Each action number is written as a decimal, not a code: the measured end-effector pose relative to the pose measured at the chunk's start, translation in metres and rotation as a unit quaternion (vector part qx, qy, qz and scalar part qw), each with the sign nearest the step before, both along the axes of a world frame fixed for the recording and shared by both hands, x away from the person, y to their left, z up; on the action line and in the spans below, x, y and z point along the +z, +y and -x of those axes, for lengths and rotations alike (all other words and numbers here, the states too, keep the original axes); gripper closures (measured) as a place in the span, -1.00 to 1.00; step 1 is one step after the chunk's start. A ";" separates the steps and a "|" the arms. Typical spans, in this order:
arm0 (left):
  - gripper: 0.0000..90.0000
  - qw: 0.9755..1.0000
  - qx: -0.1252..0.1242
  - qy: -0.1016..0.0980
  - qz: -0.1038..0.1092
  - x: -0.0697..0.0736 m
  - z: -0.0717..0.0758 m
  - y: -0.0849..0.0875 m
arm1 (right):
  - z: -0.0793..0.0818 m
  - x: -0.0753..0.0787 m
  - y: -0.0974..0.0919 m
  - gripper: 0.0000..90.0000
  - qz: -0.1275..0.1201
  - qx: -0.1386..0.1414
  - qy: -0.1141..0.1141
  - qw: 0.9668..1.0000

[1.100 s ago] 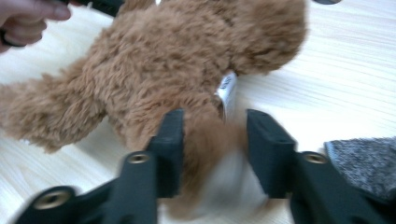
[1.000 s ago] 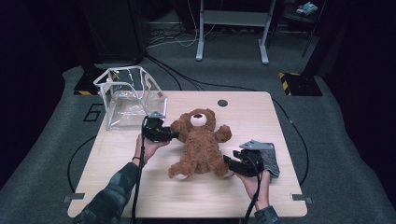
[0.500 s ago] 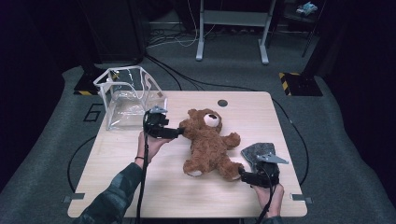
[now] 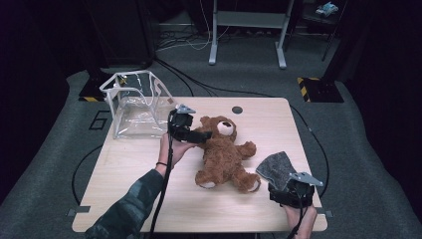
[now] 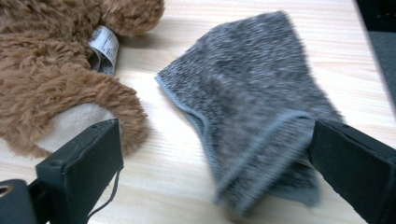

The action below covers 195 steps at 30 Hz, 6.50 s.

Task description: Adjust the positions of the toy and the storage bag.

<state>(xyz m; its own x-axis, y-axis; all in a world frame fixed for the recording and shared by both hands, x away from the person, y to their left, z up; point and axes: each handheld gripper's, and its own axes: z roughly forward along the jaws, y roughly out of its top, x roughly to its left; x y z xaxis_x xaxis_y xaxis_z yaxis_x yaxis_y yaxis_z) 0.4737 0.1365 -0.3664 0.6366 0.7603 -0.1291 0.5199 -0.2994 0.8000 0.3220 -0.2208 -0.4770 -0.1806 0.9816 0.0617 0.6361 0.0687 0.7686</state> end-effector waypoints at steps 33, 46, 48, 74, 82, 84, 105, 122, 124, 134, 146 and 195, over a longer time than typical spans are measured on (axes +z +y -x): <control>-0.81 0.994 0.039 0.094 -0.049 -0.054 -0.038 -0.080 | -0.014 -0.052 -0.042 -1.00 0.019 -0.057 0.041 0.997; -0.97 0.989 0.069 0.115 -0.059 -0.081 -0.051 -0.068 | -0.014 -0.053 -0.040 -1.00 0.026 -0.057 0.039 0.997; -1.00 0.989 0.074 0.110 -0.061 -0.084 -0.051 -0.069 | -0.014 -0.053 -0.040 -1.00 0.027 -0.056 0.039 0.997; -0.38 0.990 0.068 0.119 -0.039 -0.107 -0.056 -0.059 | -0.014 -0.054 -0.039 -1.00 0.032 -0.049 0.033 0.998; 0.08 0.994 0.063 0.087 -0.036 -0.107 -0.050 -0.054 | -0.014 -0.054 -0.039 -1.00 0.031 -0.050 0.034 0.998; 0.14 0.994 0.063 0.079 -0.035 -0.106 -0.048 -0.053 | -0.014 -0.054 -0.039 -1.00 0.032 -0.049 0.034 0.998; 0.28 0.999 0.036 0.021 0.016 -0.083 -0.030 -0.042 | -0.014 -0.054 -0.040 -1.00 0.028 -0.045 0.035 0.998; 0.33 0.996 0.018 -0.076 0.037 -0.054 -0.006 -0.023 | -0.014 -0.054 -0.040 -1.00 0.028 -0.045 0.035 0.998; 0.33 0.996 0.016 -0.080 0.044 -0.052 -0.005 -0.021 | -0.014 -0.054 -0.040 -1.00 0.028 -0.045 0.034 0.998; 0.33 0.994 0.004 -0.100 0.050 -0.037 0.004 -0.007 | -0.014 -0.054 -0.040 -1.00 0.028 -0.044 0.034 0.998; 0.33 0.992 -0.003 -0.110 0.056 -0.015 0.012 0.019 | -0.014 -0.054 -0.040 -1.00 0.029 -0.043 0.035 0.998; 0.31 0.995 0.039 -0.088 0.032 0.010 0.060 0.150 | -0.013 -0.054 -0.040 -1.00 0.032 -0.040 0.035 0.998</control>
<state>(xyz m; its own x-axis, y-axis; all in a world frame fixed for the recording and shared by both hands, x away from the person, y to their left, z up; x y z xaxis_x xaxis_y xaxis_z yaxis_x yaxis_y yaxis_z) 0.4134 0.2864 -0.3564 0.5929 0.8022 -0.0707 0.3901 -0.2093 0.8967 0.3353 -0.2606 -0.5307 -0.0983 0.9951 0.0075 0.6933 0.0630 0.7179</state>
